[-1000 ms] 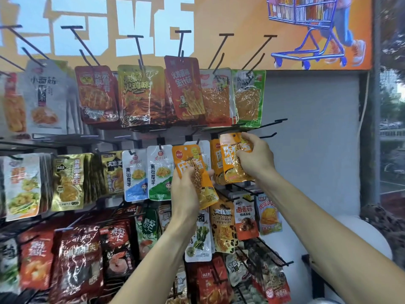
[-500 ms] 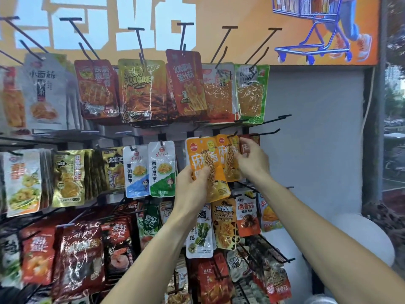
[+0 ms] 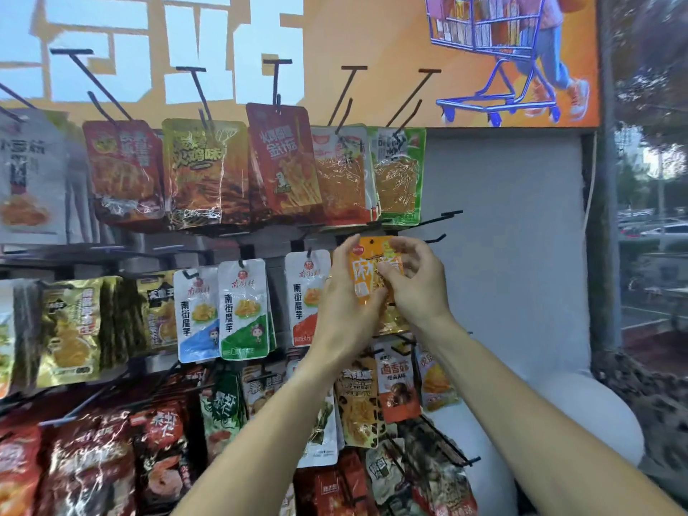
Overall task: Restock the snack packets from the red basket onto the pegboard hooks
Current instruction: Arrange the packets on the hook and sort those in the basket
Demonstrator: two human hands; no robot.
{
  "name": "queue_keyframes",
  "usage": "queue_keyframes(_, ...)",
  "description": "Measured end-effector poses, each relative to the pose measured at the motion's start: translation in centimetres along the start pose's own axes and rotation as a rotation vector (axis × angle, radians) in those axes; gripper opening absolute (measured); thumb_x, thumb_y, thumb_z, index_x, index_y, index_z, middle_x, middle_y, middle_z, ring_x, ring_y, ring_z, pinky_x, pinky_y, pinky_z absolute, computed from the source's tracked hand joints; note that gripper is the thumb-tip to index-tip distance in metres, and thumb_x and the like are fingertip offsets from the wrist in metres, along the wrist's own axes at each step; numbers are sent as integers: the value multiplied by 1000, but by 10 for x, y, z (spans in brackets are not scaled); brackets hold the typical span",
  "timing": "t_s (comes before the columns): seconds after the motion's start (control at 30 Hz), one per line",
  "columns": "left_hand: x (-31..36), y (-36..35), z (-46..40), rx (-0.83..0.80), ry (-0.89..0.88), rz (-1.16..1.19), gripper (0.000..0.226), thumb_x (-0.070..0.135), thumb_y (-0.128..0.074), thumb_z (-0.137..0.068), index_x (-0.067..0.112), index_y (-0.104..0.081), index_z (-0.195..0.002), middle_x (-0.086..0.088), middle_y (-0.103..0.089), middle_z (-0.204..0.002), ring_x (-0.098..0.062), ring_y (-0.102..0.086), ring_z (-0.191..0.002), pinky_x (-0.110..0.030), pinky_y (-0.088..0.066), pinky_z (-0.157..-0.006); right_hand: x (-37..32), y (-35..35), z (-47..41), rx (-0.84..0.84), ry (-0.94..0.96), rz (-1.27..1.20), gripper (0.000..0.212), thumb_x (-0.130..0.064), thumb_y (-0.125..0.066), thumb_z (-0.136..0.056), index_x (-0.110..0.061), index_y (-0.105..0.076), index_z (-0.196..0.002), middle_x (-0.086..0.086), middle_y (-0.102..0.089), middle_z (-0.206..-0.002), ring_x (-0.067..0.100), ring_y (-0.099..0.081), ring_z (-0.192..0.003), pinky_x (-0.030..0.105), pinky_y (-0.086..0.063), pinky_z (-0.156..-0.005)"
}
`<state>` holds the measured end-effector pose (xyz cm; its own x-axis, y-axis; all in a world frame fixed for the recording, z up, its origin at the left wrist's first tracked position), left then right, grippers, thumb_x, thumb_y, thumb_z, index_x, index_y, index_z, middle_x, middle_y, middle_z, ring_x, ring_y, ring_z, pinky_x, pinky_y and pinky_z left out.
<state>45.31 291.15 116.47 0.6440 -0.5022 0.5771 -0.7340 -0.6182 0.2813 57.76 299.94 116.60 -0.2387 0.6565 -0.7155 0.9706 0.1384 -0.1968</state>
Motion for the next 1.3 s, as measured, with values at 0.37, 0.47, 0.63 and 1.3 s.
queue_keyframes(0.37, -3, -12, -18, -4, -38, -316, 74, 28, -67, -101, 20, -30, -164, -7, -49, -156, -25, -45, -145, -40, -39, -118, 17, 0, -26, -21, -51, 95, 39, -8, -73, -95, -19, -66, -132, 0, -69, -122, 12, -67, -108, 29, -59, -89)
queue_keyframes(0.47, -12, -12, -19, -13, -10, -334, 76, 36, -66, -101, 24, -28, -165, -7, -51, -155, -27, -48, -142, -45, -42, -116, 19, -1, -28, -34, -41, 145, 36, -10, -74, -93, -25, -67, -125, -1, -69, -116, 15, -68, -105, 37, -61, -89)
queue_keyframes(0.63, -34, -16, -29, -60, 63, -612, 78, 46, -53, -103, 19, -16, -167, -18, -72, -113, -42, -65, -111, -48, -49, -86, 30, -17, -40, -56, -3, 393, 25, -15, -74, -93, -29, -65, -112, -10, -68, -115, 17, -63, -113, 38, -53, -94)
queue_keyframes(1.3, -25, 17, 63, -113, -69, -540, 48, 37, -52, -108, 18, -43, -151, 0, -68, -84, -32, -68, -82, -45, -54, -71, 14, 0, 68, -34, 151, 588, 32, -28, -75, -92, -29, -65, -122, -3, -64, -117, 13, -64, -103, 39, -56, -90)
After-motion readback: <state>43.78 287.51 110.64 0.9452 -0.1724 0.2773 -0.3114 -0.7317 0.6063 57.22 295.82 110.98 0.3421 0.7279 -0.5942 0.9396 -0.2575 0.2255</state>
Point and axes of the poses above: each hand's wrist, its own z-axis away from the middle knuckle, its own y-axis out of the back of the hand, x = y × z, the point moved 10 cm from there along -z, towards the middle knuckle
